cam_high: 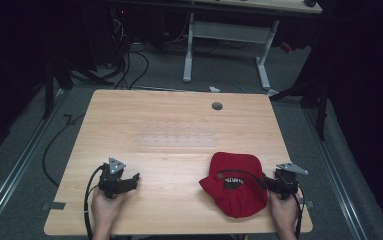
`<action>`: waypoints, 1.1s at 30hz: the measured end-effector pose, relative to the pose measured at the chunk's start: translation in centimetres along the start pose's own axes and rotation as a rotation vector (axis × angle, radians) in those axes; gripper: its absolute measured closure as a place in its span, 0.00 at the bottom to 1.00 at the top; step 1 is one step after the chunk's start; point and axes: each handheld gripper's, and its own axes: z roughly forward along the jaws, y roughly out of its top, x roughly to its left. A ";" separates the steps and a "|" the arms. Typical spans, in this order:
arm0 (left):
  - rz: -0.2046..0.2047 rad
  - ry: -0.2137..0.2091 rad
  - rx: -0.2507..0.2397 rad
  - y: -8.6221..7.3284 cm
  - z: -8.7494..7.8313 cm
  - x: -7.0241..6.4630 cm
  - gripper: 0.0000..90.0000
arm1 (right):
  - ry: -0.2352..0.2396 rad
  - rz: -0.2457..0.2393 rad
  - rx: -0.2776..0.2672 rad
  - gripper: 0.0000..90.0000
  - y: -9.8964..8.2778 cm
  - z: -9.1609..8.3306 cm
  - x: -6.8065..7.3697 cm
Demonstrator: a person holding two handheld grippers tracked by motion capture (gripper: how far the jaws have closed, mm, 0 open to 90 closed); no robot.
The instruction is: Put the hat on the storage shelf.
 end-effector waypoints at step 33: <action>0.001 -0.004 0.003 0.0 0.0 -0.1 0.29 | 0.020 0.100 -0.061 0.52 0.5 -1.8 -1.4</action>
